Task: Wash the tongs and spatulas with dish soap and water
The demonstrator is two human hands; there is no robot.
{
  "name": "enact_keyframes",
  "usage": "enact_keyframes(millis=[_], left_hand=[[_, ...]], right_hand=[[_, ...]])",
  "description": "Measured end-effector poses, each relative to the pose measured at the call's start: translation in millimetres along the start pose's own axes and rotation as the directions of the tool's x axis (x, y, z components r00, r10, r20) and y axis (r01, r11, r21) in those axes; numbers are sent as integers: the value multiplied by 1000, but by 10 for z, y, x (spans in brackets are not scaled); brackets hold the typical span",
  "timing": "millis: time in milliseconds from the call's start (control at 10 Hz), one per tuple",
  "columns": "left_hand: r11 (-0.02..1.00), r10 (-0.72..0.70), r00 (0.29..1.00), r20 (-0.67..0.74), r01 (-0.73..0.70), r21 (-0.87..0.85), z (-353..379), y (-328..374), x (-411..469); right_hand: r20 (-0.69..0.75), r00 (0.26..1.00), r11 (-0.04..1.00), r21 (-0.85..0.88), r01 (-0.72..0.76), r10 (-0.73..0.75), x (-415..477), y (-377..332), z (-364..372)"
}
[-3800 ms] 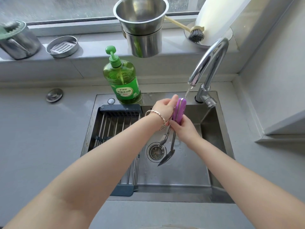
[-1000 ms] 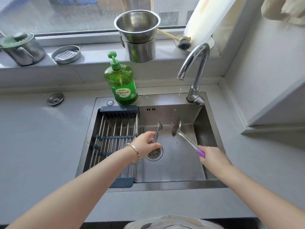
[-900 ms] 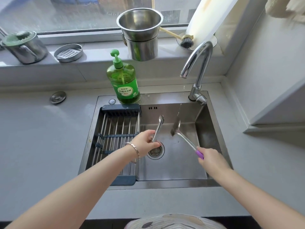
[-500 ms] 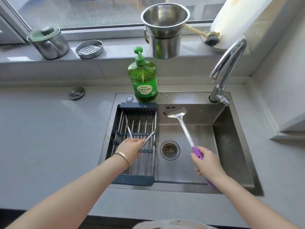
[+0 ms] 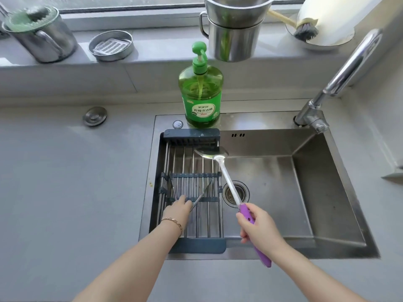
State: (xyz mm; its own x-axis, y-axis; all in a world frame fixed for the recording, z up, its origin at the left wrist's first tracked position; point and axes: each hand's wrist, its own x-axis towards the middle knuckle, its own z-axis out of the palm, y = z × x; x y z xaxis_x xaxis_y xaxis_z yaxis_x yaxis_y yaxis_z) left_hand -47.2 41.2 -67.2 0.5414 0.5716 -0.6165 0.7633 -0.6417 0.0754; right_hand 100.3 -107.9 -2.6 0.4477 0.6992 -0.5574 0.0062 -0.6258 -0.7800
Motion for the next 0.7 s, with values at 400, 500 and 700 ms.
enact_keyframes(millis=[400,500,700], left_hand=[[954,-145,975,-170,92,-285,-164,-388,-110],[953,-145,974,-175,91,-288,-189,-397,-135],[946,-140,981,-138,91,-311,-220,-332,-180]], right_hand=[[-103,989,985,-129,-115,102,521,-50,1000],[-166,981,908,-388,-160,102,560,-27,1045],[-46,990,869,-475,-138,132,495,-99,850]])
